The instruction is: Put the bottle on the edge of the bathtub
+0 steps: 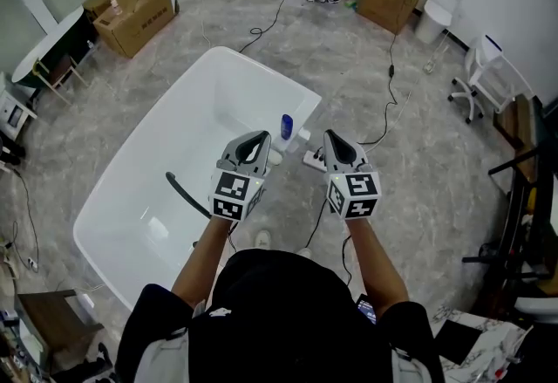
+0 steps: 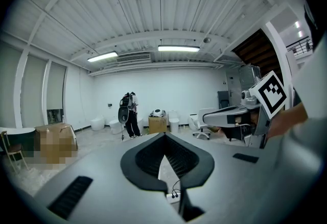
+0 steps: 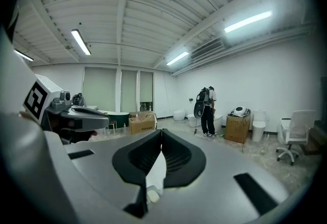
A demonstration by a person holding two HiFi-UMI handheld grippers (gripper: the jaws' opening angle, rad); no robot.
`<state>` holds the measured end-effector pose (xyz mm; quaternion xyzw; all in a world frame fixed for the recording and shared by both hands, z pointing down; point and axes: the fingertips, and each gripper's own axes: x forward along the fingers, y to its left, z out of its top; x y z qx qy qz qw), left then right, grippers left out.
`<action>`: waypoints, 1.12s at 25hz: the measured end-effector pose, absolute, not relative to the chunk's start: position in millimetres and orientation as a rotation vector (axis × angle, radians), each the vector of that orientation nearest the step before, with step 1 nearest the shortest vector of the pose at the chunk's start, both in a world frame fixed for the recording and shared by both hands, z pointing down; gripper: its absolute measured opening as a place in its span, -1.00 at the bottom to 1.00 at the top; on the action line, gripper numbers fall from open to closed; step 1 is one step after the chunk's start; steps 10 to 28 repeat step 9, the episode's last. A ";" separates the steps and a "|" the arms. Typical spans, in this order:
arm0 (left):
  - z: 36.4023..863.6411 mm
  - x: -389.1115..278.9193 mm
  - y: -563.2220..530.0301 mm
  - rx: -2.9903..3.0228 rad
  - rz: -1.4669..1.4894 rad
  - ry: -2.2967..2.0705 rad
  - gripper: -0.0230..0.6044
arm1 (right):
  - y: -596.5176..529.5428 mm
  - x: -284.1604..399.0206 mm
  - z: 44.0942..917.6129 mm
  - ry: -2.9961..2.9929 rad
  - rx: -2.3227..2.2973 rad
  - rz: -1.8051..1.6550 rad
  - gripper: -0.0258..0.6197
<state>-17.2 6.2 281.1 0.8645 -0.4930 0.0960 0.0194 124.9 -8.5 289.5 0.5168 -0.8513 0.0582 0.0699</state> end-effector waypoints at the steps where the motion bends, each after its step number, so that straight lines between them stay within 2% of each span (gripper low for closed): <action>1: 281.0 -17.4 6.0 2.683 0.301 -1.531 -0.89 | -8.7 125.4 289.7 -2.560 1.555 0.175 -0.84; 28: 280.3 -18.2 0.1 2.669 0.271 -1.512 -0.89 | -14.9 126.0 292.8 -2.549 1.559 0.181 -0.84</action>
